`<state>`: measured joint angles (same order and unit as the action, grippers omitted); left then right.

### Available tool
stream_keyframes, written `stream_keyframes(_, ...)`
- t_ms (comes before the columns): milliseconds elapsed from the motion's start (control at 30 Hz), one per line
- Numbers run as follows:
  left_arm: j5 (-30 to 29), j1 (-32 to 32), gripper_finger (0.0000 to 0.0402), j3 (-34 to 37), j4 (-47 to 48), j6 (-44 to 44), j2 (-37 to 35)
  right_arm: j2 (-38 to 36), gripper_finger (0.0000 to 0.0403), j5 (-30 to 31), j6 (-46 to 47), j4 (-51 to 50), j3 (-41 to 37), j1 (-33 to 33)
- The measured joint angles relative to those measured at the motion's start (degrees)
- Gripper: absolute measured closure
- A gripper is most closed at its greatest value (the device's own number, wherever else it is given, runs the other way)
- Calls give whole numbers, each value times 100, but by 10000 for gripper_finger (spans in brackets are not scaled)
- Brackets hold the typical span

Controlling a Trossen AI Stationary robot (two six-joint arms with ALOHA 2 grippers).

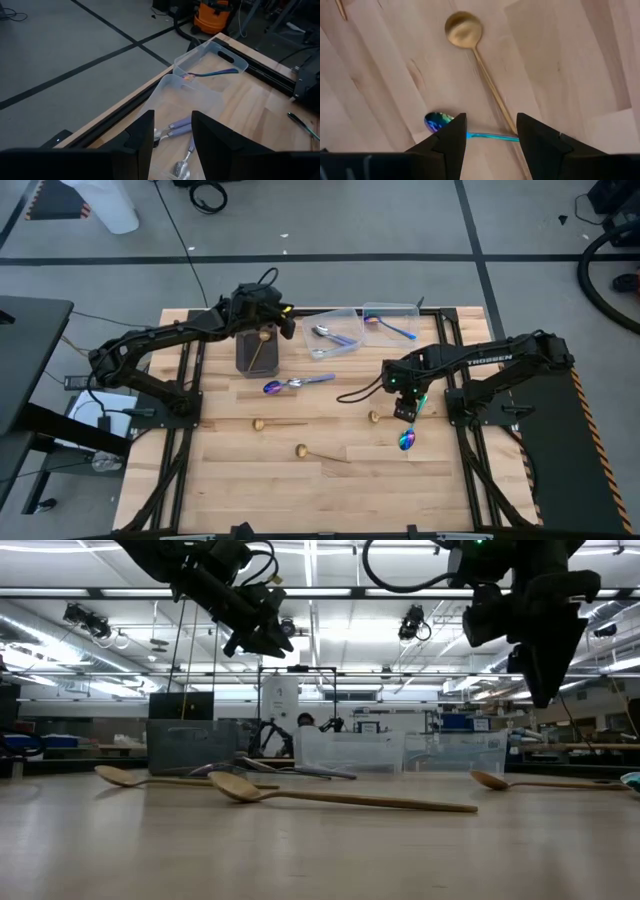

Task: Sort silverware by color (type)
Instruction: Put the purple spoon into the left transparent bin

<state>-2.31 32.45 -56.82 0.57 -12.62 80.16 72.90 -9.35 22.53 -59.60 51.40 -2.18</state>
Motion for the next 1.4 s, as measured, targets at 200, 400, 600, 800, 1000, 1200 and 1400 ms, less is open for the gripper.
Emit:
stream_keyframes(200, 0, 41, 263, 1, 1, 42, 0, 0, 219, -392, -204, 24, 0, -2)
stream_keyframes(400, 0, 83, 263, 1, 1, 52, -2, 0, 219, -804, 392, -213, 0, -7)
stream_keyframes(600, 387, -80, 263, -8, -32, 888, -103, -2, 219, -1322, 412, -508, -2, 136)
stream_keyframes(800, 753, -621, 263, 1, 225, 1012, -144, -2, 219, -1276, 113, -845, -2, 604)
stream_keyframes(1000, 1522, -1161, 263, 1, 497, 76, -142, -2, 222, -1038, 82, -964, -2, 1138)
stream_keyframes(1200, 2328, -1597, 263, -2, 1148, -947, -140, -15, 228, -400, -94, -958, -2, 1485)
stream_keyframes(1400, 1995, -2244, 263, -2, 2006, -1225, -140, -17, 233, 665, -183, -647, -2, 1535)
